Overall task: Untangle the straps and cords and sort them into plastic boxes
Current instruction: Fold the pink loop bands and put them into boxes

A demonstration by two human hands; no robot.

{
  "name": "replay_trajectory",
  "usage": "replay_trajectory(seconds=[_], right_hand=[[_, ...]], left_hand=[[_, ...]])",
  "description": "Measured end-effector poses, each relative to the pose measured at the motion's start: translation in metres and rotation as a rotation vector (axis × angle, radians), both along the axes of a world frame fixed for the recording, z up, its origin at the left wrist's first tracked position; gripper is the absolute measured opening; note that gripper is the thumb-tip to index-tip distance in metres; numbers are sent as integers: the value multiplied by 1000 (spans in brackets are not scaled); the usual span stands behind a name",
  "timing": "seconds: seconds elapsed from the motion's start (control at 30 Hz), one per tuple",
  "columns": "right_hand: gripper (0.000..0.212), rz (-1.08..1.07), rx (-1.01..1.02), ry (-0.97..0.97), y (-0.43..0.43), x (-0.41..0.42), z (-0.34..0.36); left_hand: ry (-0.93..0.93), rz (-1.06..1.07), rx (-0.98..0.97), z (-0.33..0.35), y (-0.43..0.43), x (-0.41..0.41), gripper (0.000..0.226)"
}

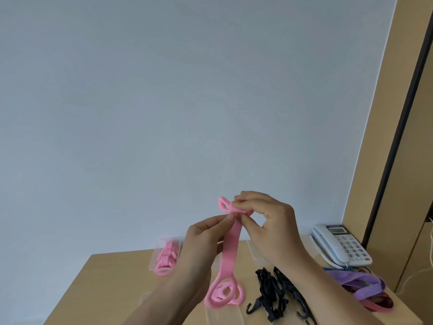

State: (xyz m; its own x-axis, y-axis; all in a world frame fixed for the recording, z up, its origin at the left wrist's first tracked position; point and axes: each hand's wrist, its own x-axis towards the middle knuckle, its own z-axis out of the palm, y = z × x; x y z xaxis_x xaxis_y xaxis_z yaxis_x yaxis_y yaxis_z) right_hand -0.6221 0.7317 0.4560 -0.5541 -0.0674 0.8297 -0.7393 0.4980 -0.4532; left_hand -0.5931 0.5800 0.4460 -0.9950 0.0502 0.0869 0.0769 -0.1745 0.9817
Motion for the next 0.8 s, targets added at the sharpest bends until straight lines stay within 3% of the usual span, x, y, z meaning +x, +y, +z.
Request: replay_trajectory(seconds=[0.2,0.4,0.63,0.8], right_hand=[[30,27,51,26,-3,0,0],[16,23,77,32,-1,1,3],[27,25,147,58,-8,0,-2],[30,-7,135,-31,-6,-1,-2]], left_hand=[[-10,47,53,0,-1,-4,23],[4,41,31,-3,-7,-6,40],[-14,41,-31,-5,-11,-7,28],[-7,40,-67,-9,-17,-7,14]])
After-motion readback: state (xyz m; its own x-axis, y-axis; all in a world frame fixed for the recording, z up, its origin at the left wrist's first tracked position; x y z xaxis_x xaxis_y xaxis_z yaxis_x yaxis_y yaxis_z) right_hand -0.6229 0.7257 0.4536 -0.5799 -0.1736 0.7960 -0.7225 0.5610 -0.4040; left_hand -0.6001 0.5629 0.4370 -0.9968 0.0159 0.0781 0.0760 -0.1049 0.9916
